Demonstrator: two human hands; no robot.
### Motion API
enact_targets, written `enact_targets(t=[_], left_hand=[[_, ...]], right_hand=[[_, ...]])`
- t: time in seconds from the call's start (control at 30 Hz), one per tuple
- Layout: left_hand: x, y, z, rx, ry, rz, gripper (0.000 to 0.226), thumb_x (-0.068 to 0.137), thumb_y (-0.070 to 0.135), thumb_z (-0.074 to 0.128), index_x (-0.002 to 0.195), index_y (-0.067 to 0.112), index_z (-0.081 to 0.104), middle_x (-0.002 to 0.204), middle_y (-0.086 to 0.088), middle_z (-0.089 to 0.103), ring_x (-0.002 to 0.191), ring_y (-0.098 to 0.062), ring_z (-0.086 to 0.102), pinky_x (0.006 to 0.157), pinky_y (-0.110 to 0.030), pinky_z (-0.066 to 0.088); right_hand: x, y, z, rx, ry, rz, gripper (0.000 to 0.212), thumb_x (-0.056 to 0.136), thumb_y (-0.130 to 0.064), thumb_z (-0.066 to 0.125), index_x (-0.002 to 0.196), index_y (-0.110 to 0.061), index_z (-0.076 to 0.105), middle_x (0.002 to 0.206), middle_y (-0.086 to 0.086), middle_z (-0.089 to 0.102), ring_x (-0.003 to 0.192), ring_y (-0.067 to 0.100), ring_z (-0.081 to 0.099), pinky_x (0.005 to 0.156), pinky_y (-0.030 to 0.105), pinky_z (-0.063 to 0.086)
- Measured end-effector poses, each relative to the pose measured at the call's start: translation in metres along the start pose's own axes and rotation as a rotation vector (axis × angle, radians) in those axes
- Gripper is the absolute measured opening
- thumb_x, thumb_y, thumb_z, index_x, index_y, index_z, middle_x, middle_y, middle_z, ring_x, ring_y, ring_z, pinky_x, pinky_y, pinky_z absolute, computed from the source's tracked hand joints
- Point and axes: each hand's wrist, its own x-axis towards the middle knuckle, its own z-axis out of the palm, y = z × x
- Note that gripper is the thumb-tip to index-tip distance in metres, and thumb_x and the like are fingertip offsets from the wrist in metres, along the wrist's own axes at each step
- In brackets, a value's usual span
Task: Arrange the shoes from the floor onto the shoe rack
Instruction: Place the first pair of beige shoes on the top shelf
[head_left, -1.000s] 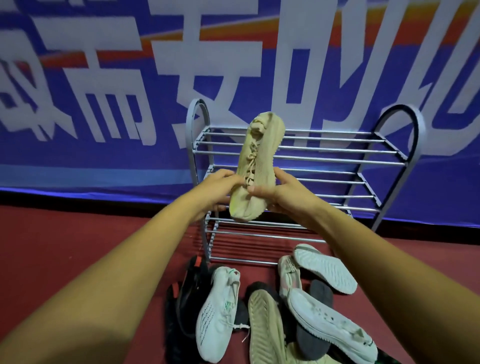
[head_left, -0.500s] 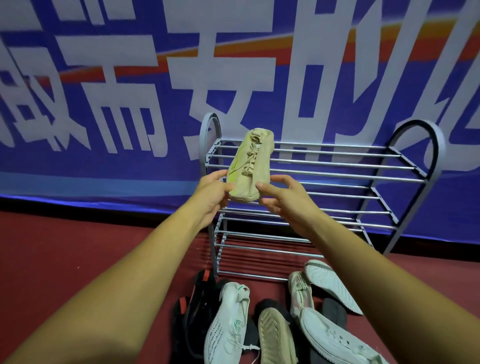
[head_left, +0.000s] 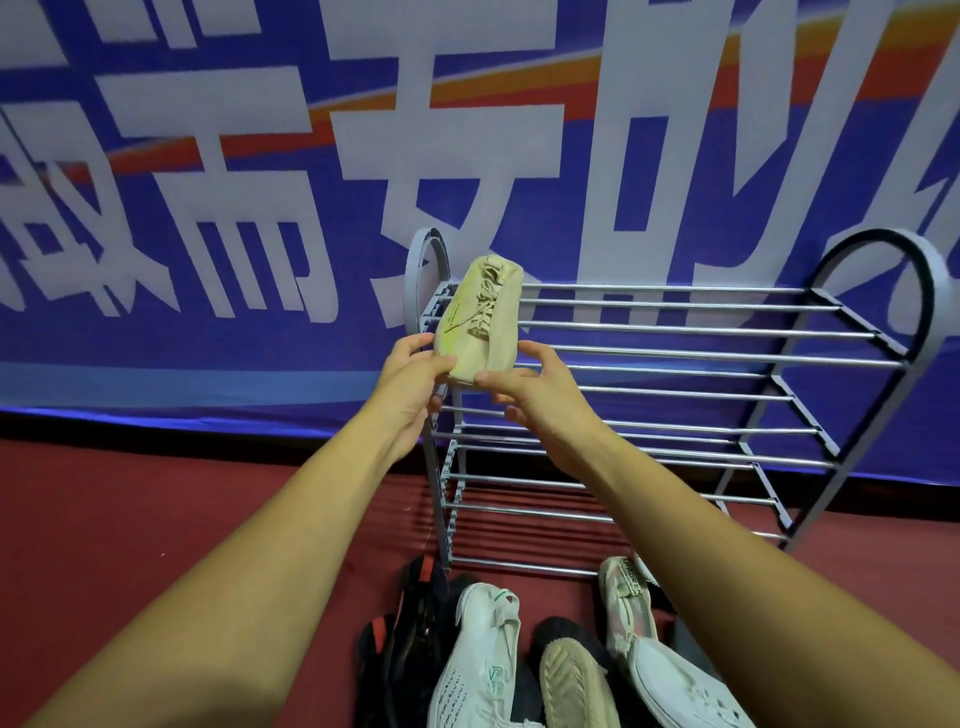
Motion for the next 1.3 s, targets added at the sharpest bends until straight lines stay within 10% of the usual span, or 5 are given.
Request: enact_targets(t=[0.47, 0.77, 1.3], left_hand=[[0.020, 0.000, 0.003, -0.010, -0.088, -0.030, 0.016, 0.091, 0.028, 0.064, 0.106, 0.033, 0.062, 0.098, 0.005, 0.072, 0.085, -0.013, 0.060, 0.063, -0.026, 0.038], [0.021, -0.004, 0.000, -0.026, 0.013, -0.011, 0.033, 0.094, 0.036, 0.061, 0.126, 0.027, 0.057, 0.106, 0.008, 0.069, 0.086, -0.009, 0.062, 0.062, -0.024, 0.042], [-0.046, -0.091, 0.038, 0.698, -0.307, -0.100, 0.030, 0.089, 0.027, 0.067, 0.115, 0.015, 0.060, 0.091, -0.001, 0.066, 0.077, -0.017, 0.063, 0.067, -0.028, 0.050]], right_hand=[[0.028, 0.010, 0.008, 0.047, 0.019, -0.103, 0.026, 0.097, -0.016, 0.062, 0.118, -0.030, 0.055, 0.077, -0.019, 0.069, 0.068, -0.004, 0.062, 0.064, 0.015, 0.048], [0.023, 0.015, 0.002, 0.108, -0.085, 0.067, 0.057, 0.092, -0.003, 0.063, 0.141, -0.027, 0.045, 0.122, -0.003, 0.067, 0.094, 0.017, 0.070, 0.075, 0.026, 0.052], [-0.063, 0.066, -0.078, -0.222, 0.018, 0.376, 0.037, 0.091, -0.012, 0.065, 0.127, -0.010, 0.055, 0.112, 0.011, 0.070, 0.065, 0.010, 0.066, 0.059, 0.024, 0.042]])
